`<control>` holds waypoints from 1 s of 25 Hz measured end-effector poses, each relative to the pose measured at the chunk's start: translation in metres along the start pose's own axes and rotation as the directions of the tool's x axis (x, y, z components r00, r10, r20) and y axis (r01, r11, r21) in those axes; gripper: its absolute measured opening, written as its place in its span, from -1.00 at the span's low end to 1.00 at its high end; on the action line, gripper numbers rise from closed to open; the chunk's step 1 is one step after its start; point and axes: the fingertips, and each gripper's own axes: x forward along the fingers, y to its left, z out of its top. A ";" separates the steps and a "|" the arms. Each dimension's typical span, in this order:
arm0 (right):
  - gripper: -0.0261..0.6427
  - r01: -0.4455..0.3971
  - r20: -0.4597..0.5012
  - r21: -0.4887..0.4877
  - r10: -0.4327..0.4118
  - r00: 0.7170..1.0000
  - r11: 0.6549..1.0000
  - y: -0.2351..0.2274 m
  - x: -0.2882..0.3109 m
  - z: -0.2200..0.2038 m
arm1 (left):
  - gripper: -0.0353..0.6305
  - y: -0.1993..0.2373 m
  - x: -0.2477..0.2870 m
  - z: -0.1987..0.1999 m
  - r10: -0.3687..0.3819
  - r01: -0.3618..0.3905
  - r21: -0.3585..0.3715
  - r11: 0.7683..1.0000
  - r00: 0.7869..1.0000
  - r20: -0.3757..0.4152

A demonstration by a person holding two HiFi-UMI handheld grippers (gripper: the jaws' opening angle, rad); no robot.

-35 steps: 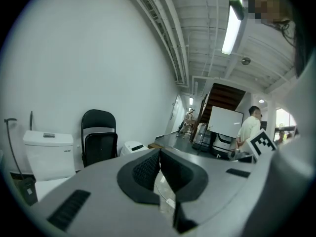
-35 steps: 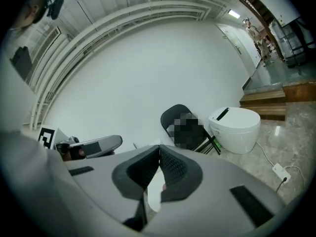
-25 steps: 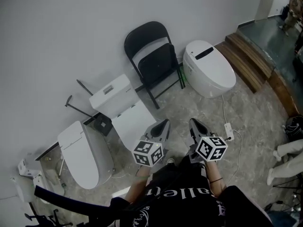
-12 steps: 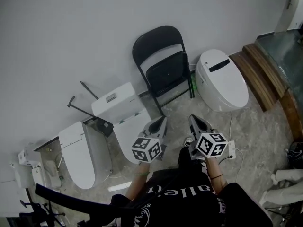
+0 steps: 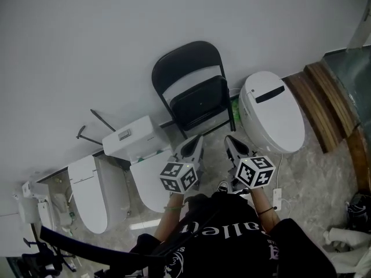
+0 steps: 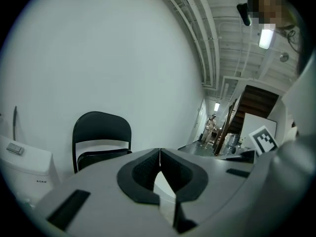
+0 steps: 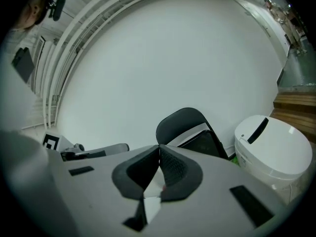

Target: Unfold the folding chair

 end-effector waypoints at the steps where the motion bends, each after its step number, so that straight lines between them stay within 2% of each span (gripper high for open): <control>1: -0.88 -0.004 -0.004 0.011 0.004 1.000 1.000 -0.007 0.004 0.004 | -0.88 0.000 0.007 0.001 0.008 -0.008 0.002 1.000 1.000 -0.005; 8: -0.88 -0.031 -0.016 0.071 0.033 0.999 0.997 -0.035 0.032 0.013 | -0.88 0.018 0.034 0.003 0.070 -0.070 0.005 0.998 0.997 -0.039; 14: -0.88 -0.021 -0.008 0.114 0.022 1.000 0.993 -0.052 0.053 0.016 | -0.88 0.044 0.056 0.005 0.095 -0.093 0.018 0.995 0.993 -0.072; 20: -0.88 -0.034 0.016 0.206 0.032 0.999 0.978 -0.074 0.082 0.033 | -0.88 0.095 0.092 0.024 0.114 -0.108 0.069 0.992 0.988 -0.104; 25: -0.88 0.031 -0.002 0.237 -0.031 1.000 0.971 -0.089 0.130 0.041 | -0.88 0.145 0.128 0.055 0.084 -0.068 0.118 0.991 0.988 -0.128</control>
